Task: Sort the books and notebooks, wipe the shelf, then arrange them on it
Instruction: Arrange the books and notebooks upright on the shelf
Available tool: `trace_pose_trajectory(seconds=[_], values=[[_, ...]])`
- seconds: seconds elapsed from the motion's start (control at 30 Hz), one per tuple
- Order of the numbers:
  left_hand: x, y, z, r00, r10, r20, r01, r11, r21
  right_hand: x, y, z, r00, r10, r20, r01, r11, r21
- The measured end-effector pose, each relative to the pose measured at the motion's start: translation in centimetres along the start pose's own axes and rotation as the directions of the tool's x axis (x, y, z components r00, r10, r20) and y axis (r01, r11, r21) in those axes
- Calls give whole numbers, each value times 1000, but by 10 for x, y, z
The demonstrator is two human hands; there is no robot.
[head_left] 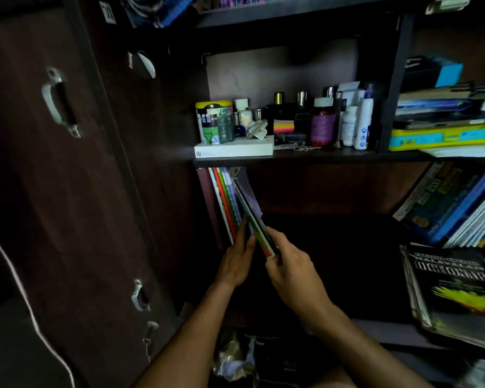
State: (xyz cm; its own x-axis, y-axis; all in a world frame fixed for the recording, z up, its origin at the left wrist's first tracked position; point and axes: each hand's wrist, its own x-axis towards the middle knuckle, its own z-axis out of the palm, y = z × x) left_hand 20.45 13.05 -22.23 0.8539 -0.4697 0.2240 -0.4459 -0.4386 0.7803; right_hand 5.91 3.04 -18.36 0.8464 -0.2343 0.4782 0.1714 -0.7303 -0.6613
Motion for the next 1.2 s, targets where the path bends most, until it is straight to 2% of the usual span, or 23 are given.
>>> trace_pose_trajectory(seconds=[0.07, 0.13, 0.27, 0.4, 0.5, 0.73, 0.83, 0.97, 1.1, 1.2], values=[[-3, -2, -1, 996, 72, -59, -72, 997, 4, -4, 11, 11, 997, -48, 67, 42, 995, 92], [-8, -4, -1, 987, 102, -125, -104, 995, -10, -9, 19, 16, 989, -77, 127, 64, 993, 104], [-18, -5, 0, 947, 234, -219, -225, 972, 67, -3, 31, 16, 985, -89, 145, 73, 991, 113], [-10, -13, 5, 943, 316, -103, -298, 941, 160, 18, 35, 22, 985, -58, 164, 52, 998, 42], [-7, -8, 3, 928, 354, -116, -333, 927, 171, 39, 36, 27, 985, -18, 174, 10, 999, 46], [4, -15, 6, 919, 316, -235, -300, 948, 103, 84, 48, 53, 987, -21, 160, -1, 991, 134], [6, -19, 9, 902, 342, -264, -310, 938, 158, 95, 53, 63, 991, -32, 128, 13, 989, 146], [12, -25, 13, 903, 353, -245, -319, 933, 168, 114, 62, 73, 995, -68, 67, 58, 988, 141], [18, -34, 17, 928, 342, -149, -296, 919, 261, 141, 69, 73, 993, -40, 113, 26, 992, 120], [23, -35, 19, 954, 281, -104, -243, 929, 281, 154, 71, 69, 982, -17, 190, -4, 994, 109]])
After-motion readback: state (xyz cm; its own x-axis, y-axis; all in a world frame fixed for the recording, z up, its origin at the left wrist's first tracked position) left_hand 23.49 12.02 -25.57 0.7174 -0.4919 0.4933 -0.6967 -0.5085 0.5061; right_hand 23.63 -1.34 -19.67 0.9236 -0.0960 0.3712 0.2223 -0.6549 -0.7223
